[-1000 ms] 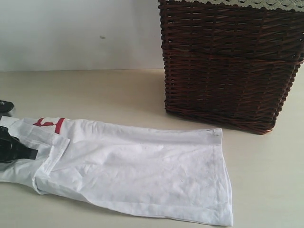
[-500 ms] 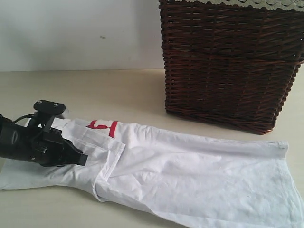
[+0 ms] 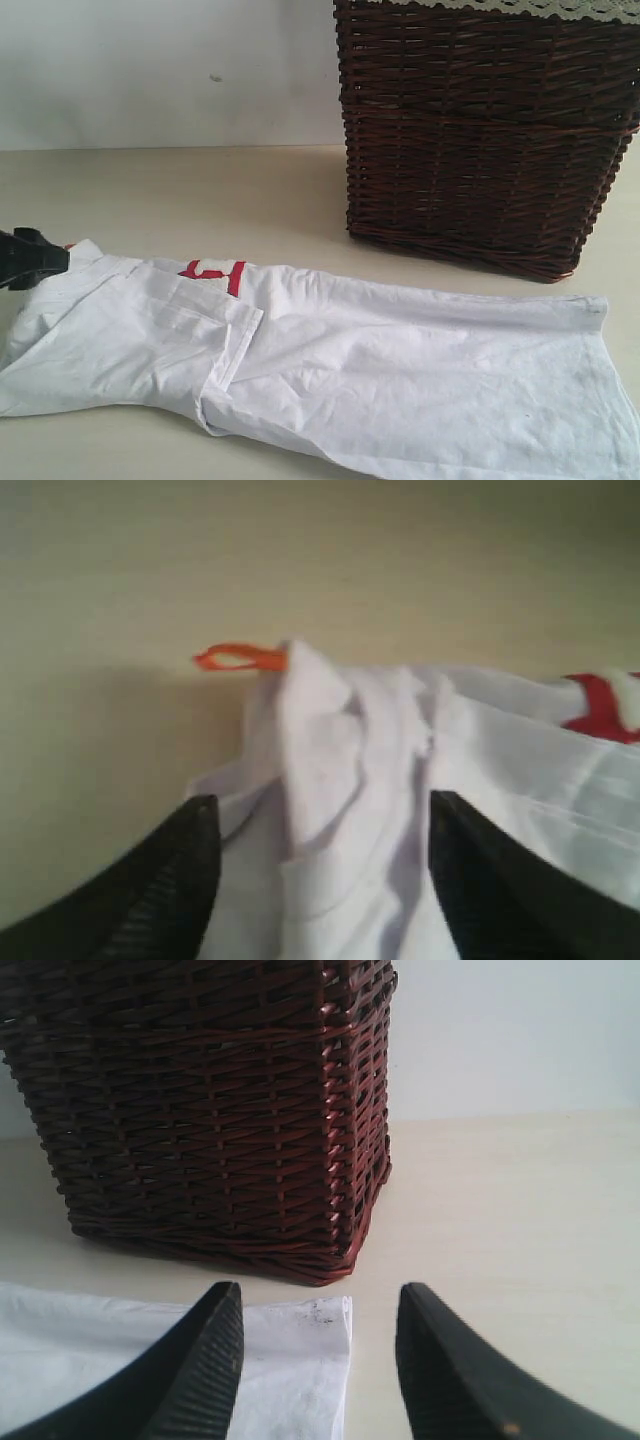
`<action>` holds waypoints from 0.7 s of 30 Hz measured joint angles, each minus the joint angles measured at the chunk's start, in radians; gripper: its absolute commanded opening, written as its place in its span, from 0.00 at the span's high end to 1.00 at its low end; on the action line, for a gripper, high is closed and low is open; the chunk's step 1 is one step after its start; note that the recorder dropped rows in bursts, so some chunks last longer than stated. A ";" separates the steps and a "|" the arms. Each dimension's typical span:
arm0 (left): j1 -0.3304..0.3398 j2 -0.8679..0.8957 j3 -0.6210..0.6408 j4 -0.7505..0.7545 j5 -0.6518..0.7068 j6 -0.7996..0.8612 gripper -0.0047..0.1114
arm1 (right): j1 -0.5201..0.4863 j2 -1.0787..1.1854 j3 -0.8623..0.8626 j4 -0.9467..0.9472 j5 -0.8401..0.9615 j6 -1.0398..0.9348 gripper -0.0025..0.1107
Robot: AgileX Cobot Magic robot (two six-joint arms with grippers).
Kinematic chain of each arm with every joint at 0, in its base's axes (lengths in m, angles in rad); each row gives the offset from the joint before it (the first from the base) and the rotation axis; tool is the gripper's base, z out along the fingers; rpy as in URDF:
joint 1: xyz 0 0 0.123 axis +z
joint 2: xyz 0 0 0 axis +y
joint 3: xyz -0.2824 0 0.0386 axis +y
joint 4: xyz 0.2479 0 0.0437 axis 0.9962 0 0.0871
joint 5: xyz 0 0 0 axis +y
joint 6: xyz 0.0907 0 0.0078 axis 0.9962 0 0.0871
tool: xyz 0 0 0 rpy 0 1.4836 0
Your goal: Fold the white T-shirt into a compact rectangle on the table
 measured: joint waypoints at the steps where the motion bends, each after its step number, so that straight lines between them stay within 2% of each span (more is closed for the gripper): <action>1: 0.020 0.007 0.006 0.000 -0.006 -0.004 0.32 | 0.000 0.000 0.000 0.000 0.000 0.000 0.56; 5: 0.036 0.072 0.039 0.013 -0.004 -0.018 0.25 | 0.000 0.000 0.000 0.000 0.000 0.000 0.56; 21: 0.034 0.117 0.043 0.038 -0.062 -0.112 0.25 | 0.000 0.000 0.000 0.000 0.000 0.000 0.56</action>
